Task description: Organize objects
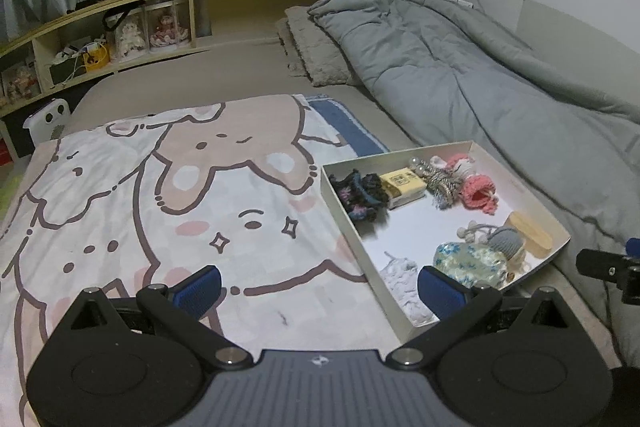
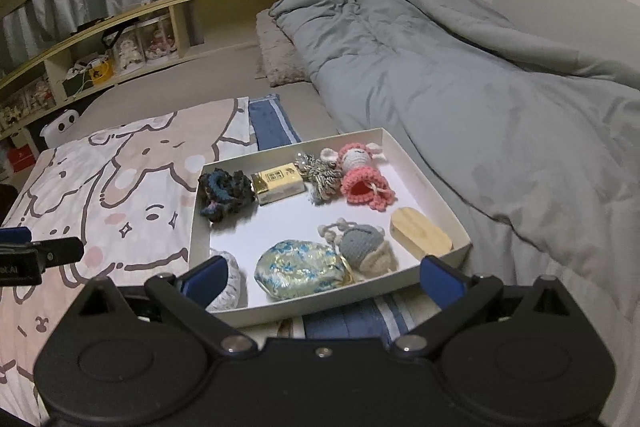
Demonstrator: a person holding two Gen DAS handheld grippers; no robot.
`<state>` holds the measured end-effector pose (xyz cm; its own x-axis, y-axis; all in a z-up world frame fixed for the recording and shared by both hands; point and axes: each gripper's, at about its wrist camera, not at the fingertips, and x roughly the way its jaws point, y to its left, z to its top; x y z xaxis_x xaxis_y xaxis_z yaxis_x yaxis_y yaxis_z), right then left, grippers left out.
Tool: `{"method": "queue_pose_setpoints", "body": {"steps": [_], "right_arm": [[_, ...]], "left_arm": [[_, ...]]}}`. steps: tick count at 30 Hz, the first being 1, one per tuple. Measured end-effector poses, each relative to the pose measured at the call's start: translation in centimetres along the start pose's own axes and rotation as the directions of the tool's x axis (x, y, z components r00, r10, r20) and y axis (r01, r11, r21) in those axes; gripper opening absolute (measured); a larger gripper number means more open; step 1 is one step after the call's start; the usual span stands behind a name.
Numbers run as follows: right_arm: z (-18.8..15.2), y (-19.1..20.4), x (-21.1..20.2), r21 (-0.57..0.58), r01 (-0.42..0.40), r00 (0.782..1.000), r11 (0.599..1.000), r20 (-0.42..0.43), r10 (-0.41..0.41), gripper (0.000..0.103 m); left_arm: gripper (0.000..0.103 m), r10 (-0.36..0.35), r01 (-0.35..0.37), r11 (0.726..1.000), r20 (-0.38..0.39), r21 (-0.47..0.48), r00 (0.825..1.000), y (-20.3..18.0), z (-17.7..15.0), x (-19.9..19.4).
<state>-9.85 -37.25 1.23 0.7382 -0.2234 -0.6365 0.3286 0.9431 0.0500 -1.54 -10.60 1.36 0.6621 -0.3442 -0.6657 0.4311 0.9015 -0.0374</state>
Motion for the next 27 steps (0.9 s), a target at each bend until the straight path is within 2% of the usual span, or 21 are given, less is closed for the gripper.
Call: {"method": "queue_pose_setpoints", "body": {"steps": [14,27], "right_arm": [[-1.6,0.6,0.8,0.001,0.072,0.997,0.997,-0.013,-0.072,0.103],[-1.8,1.3,0.7,-0.033,0.09,0.996,0.995,-0.011,-0.091,0.103]], "left_arm": [[0.103,-0.007,0.007,1.0,-0.048,0.003,0.999,-0.1,-1.7,1.0],[0.103,0.007,-0.007,1.0,-0.038,0.001,0.999,-0.2,-1.7,1.0]]}}
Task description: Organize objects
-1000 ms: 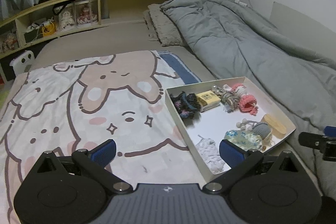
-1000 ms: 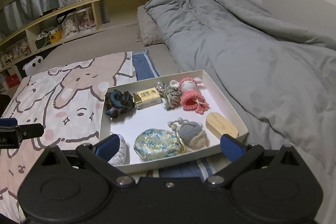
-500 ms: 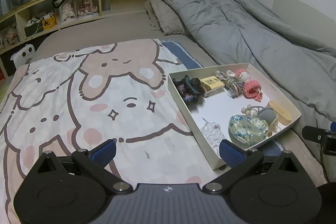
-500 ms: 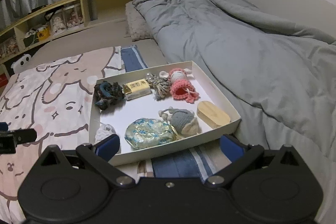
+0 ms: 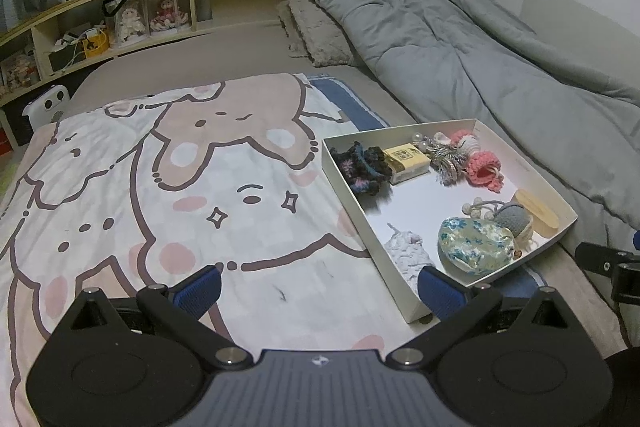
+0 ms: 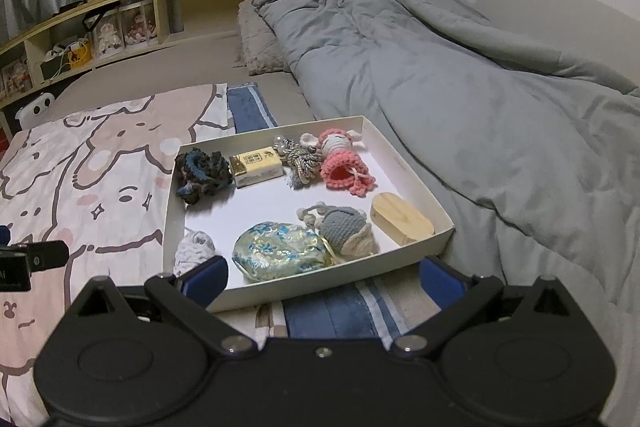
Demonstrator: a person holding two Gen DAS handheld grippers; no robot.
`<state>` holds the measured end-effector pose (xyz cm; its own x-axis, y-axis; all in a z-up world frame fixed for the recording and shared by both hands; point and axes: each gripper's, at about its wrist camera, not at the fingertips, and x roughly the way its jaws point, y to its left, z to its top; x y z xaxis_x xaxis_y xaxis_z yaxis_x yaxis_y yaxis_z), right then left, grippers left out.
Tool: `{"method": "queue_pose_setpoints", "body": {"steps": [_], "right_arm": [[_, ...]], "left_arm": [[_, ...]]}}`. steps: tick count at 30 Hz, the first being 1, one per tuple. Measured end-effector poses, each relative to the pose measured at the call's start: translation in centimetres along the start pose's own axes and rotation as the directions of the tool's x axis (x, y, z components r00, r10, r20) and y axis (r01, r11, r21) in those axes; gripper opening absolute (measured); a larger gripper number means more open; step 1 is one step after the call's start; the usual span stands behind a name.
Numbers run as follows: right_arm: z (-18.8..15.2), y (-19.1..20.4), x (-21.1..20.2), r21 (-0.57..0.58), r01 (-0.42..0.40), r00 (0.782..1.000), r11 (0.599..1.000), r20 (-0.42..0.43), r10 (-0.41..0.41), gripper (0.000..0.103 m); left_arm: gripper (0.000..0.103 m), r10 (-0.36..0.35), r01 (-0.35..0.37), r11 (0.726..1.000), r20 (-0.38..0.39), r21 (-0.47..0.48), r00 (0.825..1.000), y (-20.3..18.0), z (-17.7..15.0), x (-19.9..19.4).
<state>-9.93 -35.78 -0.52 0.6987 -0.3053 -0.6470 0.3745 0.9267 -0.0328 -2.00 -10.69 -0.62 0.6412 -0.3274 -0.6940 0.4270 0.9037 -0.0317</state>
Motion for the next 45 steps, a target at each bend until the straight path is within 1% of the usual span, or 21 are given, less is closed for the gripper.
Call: {"method": "queue_pose_setpoints", "body": {"steps": [45], "right_arm": [[-0.13,-0.03,0.27,0.004,-0.008,1.0,1.0,-0.013,0.008,0.103]], "left_arm": [[0.103,0.012,-0.012,1.0,0.006,-0.009,1.0,0.19,-0.06,-0.1]]}}
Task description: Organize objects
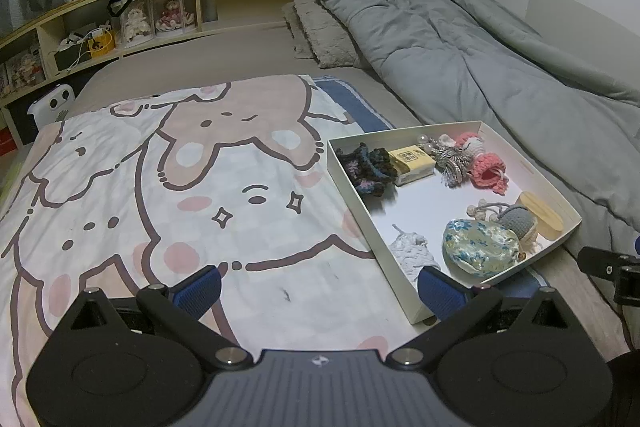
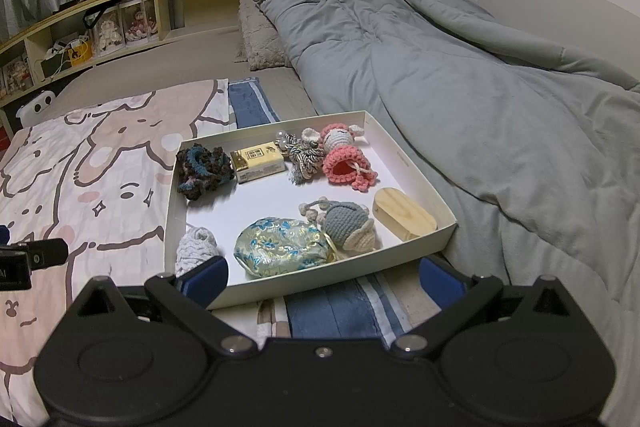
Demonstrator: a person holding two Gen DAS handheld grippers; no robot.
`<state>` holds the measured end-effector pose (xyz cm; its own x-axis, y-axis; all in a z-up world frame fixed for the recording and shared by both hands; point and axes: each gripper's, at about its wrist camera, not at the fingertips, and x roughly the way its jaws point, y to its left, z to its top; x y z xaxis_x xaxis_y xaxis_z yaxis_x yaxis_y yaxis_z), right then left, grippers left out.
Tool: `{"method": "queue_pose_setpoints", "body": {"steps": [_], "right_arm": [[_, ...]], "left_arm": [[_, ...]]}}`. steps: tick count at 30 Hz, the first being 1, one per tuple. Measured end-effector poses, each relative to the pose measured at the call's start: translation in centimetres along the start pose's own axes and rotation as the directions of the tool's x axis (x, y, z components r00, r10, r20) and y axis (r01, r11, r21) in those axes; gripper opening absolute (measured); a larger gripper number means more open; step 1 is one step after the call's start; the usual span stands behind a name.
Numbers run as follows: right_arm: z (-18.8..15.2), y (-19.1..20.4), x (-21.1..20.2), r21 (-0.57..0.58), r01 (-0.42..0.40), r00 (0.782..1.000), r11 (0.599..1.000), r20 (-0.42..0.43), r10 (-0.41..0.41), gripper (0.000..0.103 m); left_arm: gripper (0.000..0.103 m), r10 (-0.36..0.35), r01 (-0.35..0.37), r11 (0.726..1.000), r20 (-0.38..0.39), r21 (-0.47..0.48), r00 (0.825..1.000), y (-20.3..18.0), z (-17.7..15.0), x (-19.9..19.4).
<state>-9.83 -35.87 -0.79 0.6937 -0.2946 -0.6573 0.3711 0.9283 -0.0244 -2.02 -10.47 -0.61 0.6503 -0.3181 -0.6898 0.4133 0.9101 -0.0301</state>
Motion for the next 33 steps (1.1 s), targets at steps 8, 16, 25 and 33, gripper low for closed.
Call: {"method": "queue_pose_setpoints", "body": {"steps": [8,16,25,33], "right_arm": [[-0.01,-0.01,-0.01,0.0,0.0,1.0,1.0,-0.001,0.0,0.103],[-0.04,0.03,-0.04,0.003,-0.002,1.0,1.0,-0.001,0.002,0.103],[-0.05,0.03,-0.04,0.005,-0.003,1.0,1.0,-0.002,0.003,0.103],[-0.05,0.05,-0.01,0.005,-0.004,1.0,1.0,-0.002,0.004,0.103]], "left_arm": [[0.103,0.001,-0.001,1.0,-0.001,0.0,1.0,0.02,0.01,0.01],[0.103,0.003,-0.003,1.0,-0.002,0.001,1.0,0.14,0.05,0.01],[0.103,0.004,-0.004,1.0,-0.001,0.0,1.0,0.08,0.03,-0.01],[0.103,0.005,-0.005,1.0,-0.002,0.0,1.0,0.0,0.02,0.02]]}}
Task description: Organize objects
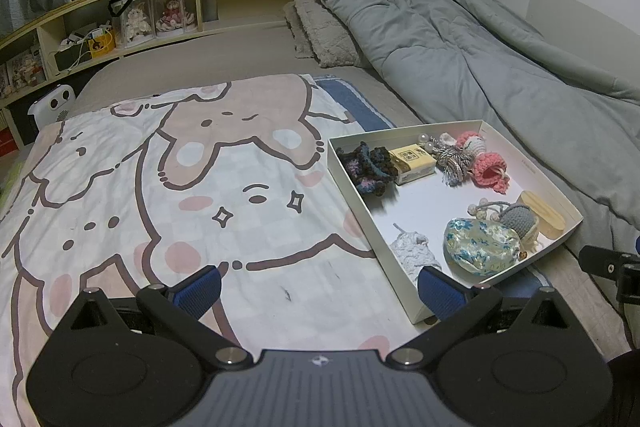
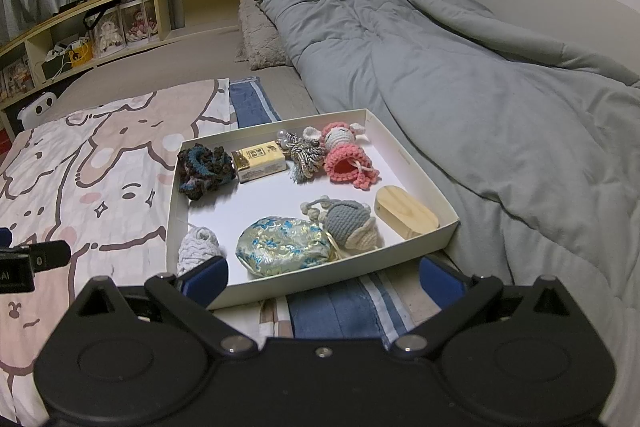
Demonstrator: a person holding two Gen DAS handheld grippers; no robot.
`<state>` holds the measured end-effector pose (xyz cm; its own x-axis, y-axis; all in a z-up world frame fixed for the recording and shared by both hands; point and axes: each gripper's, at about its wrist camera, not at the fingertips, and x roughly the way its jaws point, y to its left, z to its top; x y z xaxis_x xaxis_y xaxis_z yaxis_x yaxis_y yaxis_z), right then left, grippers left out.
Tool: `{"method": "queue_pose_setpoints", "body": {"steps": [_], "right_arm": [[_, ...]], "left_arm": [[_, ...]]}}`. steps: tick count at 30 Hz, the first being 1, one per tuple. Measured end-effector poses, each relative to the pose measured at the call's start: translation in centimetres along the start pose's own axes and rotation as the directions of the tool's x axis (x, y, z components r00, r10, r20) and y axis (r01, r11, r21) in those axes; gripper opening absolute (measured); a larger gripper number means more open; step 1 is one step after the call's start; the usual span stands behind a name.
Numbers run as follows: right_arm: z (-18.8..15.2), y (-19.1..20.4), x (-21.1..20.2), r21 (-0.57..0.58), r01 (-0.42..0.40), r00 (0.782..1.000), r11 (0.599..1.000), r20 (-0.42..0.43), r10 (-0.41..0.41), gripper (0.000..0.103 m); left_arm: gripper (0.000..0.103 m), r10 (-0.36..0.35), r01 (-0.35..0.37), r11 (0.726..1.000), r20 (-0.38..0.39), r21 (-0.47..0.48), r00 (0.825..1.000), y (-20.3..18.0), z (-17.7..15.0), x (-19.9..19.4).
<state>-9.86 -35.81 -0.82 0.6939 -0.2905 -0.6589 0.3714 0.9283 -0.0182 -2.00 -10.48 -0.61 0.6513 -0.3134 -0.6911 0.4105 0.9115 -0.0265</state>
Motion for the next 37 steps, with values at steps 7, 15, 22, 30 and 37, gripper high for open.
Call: {"method": "queue_pose_setpoints", "body": {"steps": [7,15,22,30,37], "right_arm": [[-0.01,0.03,0.01,-0.001,0.001,1.0,1.0,-0.001,-0.001,0.103],[0.01,0.01,0.0,0.0,0.0,1.0,1.0,-0.001,0.0,0.103],[0.02,0.01,0.0,0.001,0.0,1.0,1.0,-0.001,0.0,0.103],[0.03,-0.01,0.0,0.0,0.0,1.0,1.0,-0.002,0.0,0.103],[0.04,-0.02,0.01,0.001,-0.001,1.0,1.0,-0.002,0.001,0.103]], "left_arm": [[0.103,-0.001,0.001,1.0,0.0,0.0,1.0,0.0,-0.01,-0.02],[0.103,-0.001,0.001,1.0,-0.001,0.0,1.0,0.03,0.03,-0.04],[0.103,-0.002,0.002,1.0,-0.001,-0.001,1.0,-0.02,0.0,-0.06],[0.103,-0.009,0.009,1.0,-0.001,0.002,1.0,-0.34,-0.09,0.01],[0.103,-0.01,0.01,1.0,0.0,0.0,1.0,-0.25,-0.1,-0.1]]}}
